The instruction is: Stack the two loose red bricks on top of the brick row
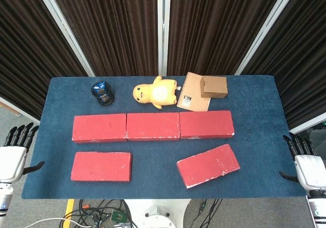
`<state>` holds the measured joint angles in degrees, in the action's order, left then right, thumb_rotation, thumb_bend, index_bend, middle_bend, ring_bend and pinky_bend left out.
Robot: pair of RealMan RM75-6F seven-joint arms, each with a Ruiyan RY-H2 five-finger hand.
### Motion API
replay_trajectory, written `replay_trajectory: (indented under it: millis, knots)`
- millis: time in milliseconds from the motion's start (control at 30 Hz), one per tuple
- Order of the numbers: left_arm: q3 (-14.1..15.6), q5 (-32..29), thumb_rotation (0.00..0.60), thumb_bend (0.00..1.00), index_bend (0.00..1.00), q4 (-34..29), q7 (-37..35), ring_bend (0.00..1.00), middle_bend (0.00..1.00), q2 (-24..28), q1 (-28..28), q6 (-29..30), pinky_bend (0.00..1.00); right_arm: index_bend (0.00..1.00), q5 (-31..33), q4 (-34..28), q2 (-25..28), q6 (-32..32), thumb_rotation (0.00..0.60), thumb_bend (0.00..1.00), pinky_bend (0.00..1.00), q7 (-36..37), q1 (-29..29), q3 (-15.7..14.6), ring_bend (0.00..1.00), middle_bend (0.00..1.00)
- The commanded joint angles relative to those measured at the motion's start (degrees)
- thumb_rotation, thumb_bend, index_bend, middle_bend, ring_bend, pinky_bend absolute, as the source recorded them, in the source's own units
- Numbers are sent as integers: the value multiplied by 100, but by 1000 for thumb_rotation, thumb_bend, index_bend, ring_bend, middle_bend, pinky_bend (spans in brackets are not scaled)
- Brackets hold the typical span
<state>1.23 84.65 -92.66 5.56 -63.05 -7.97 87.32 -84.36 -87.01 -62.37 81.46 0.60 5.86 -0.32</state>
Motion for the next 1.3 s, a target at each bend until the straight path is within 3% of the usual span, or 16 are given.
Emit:
replay_trajectory:
  millis: [33,333,467,800,1067,1300]
  knots:
    - [-18,-68,600,21,0,8,114,0,0,-50,-7,-148,0,0,-16,-5,8,-14,600,0,0,27,2,14,0,0]
    - [-57,-65,600,19,0,-282,142,0,0,-30,-39,-355,0,0,-144,-52,78,-54,600,0,0,93,25,31,0,0]
    - [-33,-400,600,12,0,-696,292,0,0,116,-163,-891,0,0,-166,-67,94,-81,600,0,0,204,69,87,0,0]
    - [244,-468,600,6,0,-1599,451,0,0,251,-393,-1750,0,0,-151,-230,310,-262,600,0,0,342,248,239,0,0]
    - [356,-657,600,4,0,-1906,832,0,0,-132,-571,-2246,0,0,-61,-337,349,-529,600,0,0,353,435,338,0,0]
    - [290,-821,600,1,0,-1848,1305,0,0,-816,-609,-2212,0,0,-60,-360,345,-665,600,0,0,264,528,343,0,0]
